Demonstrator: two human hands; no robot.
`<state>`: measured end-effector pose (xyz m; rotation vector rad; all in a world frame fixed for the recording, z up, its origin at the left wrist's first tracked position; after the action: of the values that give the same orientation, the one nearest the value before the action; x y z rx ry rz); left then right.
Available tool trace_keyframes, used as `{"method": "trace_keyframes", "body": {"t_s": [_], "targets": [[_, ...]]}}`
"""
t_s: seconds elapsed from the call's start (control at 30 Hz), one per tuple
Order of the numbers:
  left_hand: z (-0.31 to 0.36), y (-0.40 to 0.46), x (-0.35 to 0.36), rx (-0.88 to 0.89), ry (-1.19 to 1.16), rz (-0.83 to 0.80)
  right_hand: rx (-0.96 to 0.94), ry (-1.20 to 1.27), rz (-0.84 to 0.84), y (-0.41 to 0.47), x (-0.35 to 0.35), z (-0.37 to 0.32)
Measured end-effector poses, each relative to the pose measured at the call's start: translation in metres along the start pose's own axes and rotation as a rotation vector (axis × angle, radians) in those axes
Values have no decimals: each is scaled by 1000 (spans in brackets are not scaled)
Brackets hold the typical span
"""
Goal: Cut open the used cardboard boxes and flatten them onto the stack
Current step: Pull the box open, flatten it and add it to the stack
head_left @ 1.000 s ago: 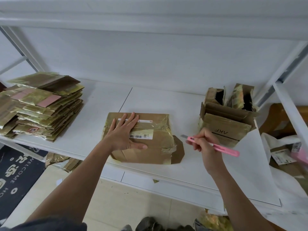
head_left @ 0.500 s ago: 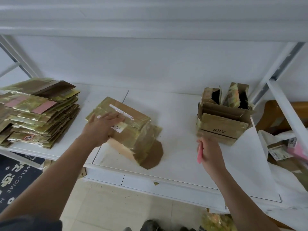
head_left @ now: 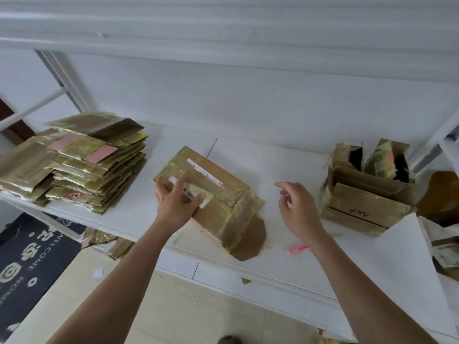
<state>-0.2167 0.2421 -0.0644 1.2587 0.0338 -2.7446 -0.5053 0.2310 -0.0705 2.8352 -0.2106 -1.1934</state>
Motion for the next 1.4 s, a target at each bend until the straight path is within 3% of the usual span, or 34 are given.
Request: {"method": "trace_keyframes", "body": {"t_s": [0.1,0.17,0.23,0.4,0.5,0.77,0.9,1.1,1.27,1.4], "targets": [[1,-2,5,-164,-51,64,-162,147,-176,12,20,-57],[4,-4,8,-242,-356,57,-112,67,-329,17,41,-77],[3,-4,8,-259,-609,71,-84,-112,-359,19,56,-83],[-22,5,-14,-219,-536,176,-71,-136,-389,9,76,-95],[-27,-1,-13,-288,-573,183,-64,-316,-311,12,83,-106],[-35,-4,-14,-258,-471,199,-165,-646,-192,11,97,-145],[-35,-5,-13,-248,-486,208,-134,-581,-239,14,100,-144],[-34,-6,-12,-239,-484,218,21,-252,-409,33,78,-136],[-33,-7,-12,-248,-465,221,76,-153,-609,51,64,-128],[-34,-5,-13,-260,-471,212,162,-62,-671,58,62,-120]]}}
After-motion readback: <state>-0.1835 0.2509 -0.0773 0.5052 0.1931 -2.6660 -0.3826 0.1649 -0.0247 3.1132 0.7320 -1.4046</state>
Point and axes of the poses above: each hand's wrist, its own y-axis towards the middle knuckle, its own x-axis out of the palm, z = x × y, the point moved 2 cm from there along y, towards the middle knuckle, and after that the axes turned 14 degrees about x, right-handed, at the moved point
